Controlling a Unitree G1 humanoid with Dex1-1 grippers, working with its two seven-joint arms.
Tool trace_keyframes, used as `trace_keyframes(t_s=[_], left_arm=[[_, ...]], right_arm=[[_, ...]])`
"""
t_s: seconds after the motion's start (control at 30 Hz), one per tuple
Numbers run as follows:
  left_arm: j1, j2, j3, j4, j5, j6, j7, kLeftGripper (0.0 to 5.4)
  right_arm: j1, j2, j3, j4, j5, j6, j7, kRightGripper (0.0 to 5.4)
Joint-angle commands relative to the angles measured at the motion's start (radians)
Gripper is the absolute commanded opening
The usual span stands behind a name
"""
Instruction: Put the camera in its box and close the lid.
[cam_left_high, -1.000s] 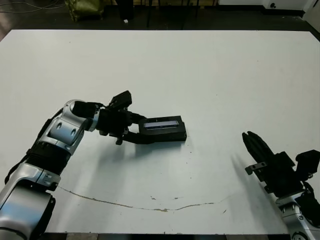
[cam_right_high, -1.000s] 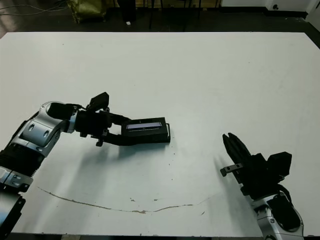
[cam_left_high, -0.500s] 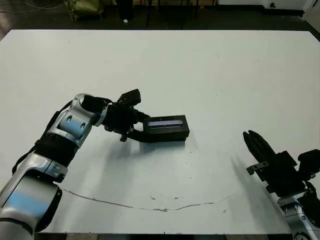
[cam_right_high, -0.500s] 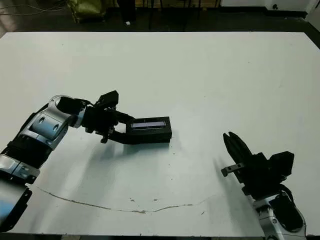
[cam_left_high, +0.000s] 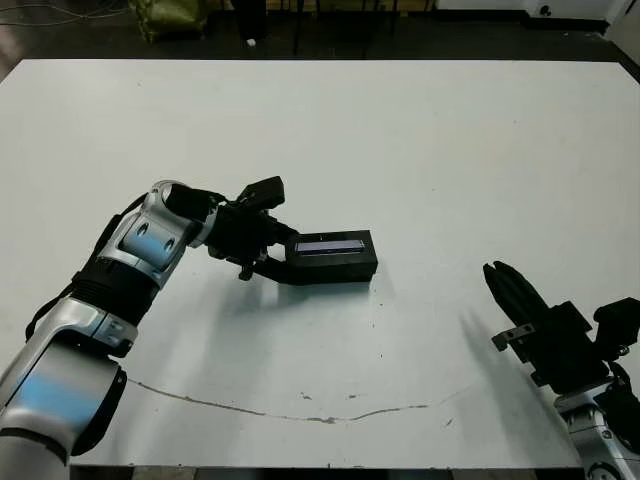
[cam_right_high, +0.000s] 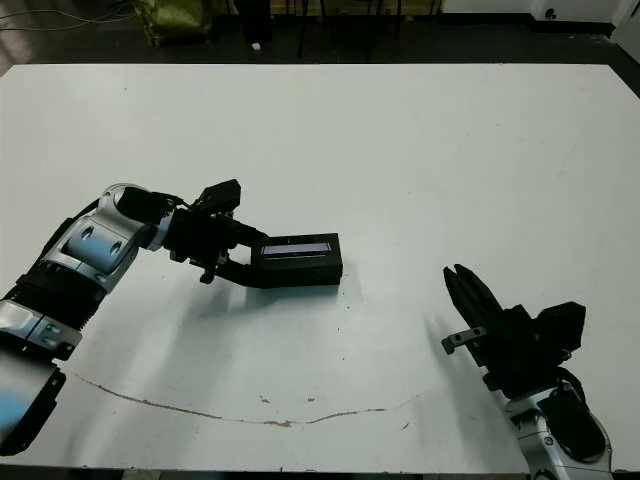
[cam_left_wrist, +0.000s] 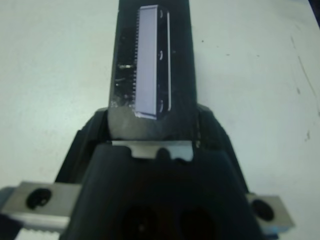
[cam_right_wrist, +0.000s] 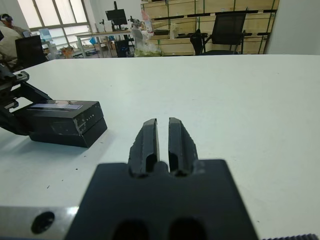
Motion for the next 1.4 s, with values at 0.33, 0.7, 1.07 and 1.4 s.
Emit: trace_keyframes(t_s=[0.33, 0.7, 1.07, 1.4], left_arm=[[-0.004, -0.004, 0.033, 0.107, 0.022, -0.068, 0.029, 2.37], [-0.018, -0.01, 0.048, 0.137, 0.017, -0.078, 0.002, 2.34], [-0.018, -0.037, 0.037, 0.172, 0.025, -0.101, -0.023, 2.34], [-0.018, -0.074, 0.042, 0.233, 0.026, -0.148, -0.037, 2.34]], right_arm=[[0.009, -0.004, -0.002, 0.014, 0.005, 0.014, -0.011, 0.0], [0.003, -0.003, -0.004, 0.027, 0.013, 0.008, -0.004, 0.0], [0.003, -0.003, -0.011, 0.038, 0.015, -0.008, 0.007, 0.0], [0.028, -0.019, -0.024, -0.038, 0.039, 0.076, -0.034, 0.0]])
